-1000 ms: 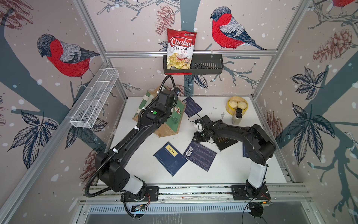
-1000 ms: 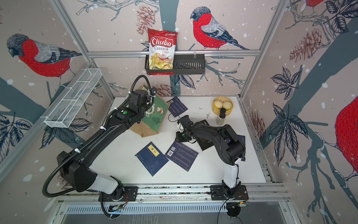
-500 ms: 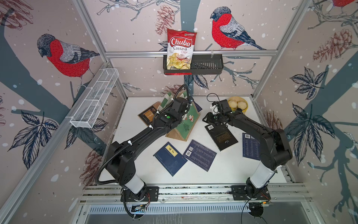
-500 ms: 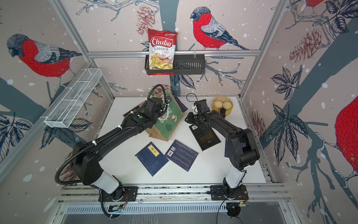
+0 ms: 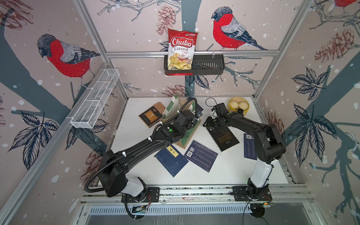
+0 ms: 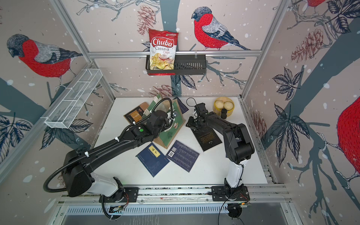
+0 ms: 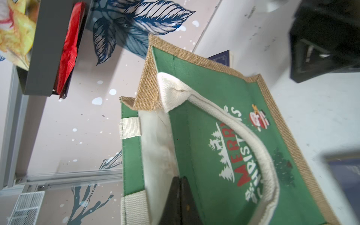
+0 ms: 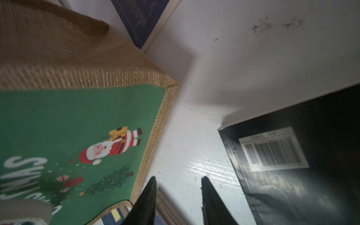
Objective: Take out the books from the canvas bag
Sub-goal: Place the canvas bag at the center of the board, then adjust the book at the center of the board.
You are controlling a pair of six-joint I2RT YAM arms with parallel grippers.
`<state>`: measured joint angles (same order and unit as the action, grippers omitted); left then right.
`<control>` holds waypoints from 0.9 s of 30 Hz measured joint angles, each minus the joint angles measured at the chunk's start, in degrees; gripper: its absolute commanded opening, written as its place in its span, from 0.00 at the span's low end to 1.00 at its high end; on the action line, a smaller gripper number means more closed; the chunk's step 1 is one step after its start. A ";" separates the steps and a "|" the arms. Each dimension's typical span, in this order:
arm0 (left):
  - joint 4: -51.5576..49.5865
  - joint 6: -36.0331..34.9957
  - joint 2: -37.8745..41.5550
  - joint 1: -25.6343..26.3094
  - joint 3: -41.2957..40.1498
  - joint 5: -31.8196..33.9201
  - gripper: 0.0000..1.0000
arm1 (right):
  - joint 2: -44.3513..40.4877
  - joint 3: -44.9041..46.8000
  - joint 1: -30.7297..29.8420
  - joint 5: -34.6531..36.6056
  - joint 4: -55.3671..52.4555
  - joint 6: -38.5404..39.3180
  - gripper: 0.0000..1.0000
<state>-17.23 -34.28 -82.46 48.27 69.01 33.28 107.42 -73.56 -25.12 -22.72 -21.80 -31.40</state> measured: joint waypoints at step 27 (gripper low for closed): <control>-8.68 13.05 -2.75 0.59 6.05 -0.17 0.19 | 3.43 5.31 -9.84 -1.11 -1.36 7.67 0.29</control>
<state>-25.91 -21.23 -85.21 48.86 75.07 33.10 110.85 -68.25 -34.96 -23.83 -23.16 -23.73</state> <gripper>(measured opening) 0.099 0.292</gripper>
